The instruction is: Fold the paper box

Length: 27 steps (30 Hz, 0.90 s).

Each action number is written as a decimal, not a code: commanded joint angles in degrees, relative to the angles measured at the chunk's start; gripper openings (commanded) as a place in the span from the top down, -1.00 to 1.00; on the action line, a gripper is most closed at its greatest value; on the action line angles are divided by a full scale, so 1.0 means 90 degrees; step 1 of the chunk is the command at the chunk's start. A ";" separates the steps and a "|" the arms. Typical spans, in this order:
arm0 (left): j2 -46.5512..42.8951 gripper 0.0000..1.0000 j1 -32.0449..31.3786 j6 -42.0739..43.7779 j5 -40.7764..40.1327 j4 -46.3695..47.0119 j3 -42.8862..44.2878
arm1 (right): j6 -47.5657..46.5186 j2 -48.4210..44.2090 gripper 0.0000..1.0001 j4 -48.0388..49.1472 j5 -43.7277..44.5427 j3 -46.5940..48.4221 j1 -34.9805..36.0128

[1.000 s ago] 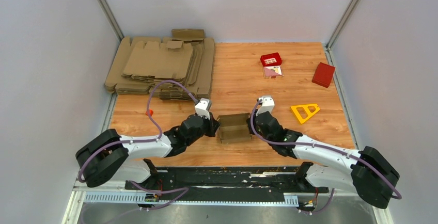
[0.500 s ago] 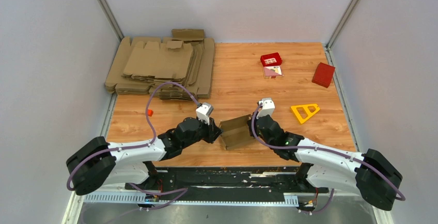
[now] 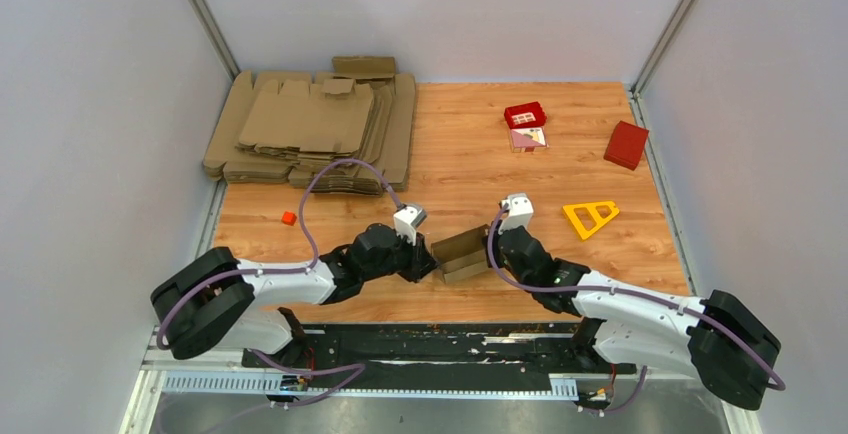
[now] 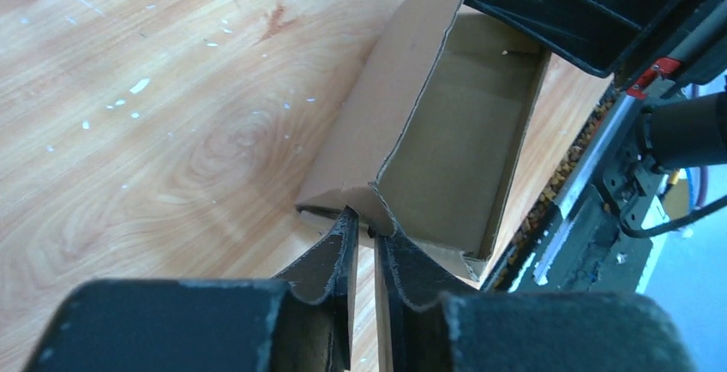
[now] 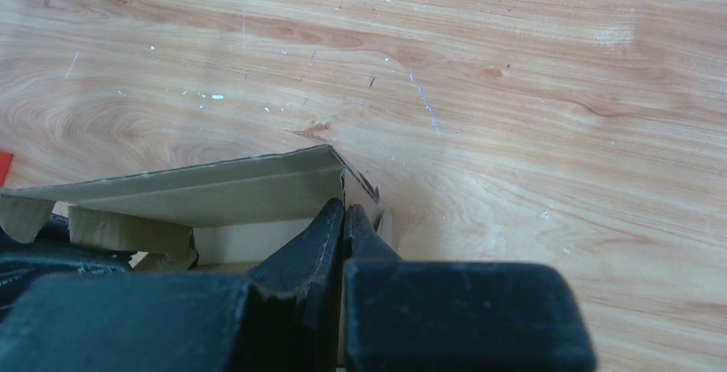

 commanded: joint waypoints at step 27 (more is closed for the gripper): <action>-0.1142 -1.00 0.0682 0.2317 0.0559 -0.3553 0.1929 | -0.0191 0.0032 1.00 0.0143 -0.0381 0.0140 0.0086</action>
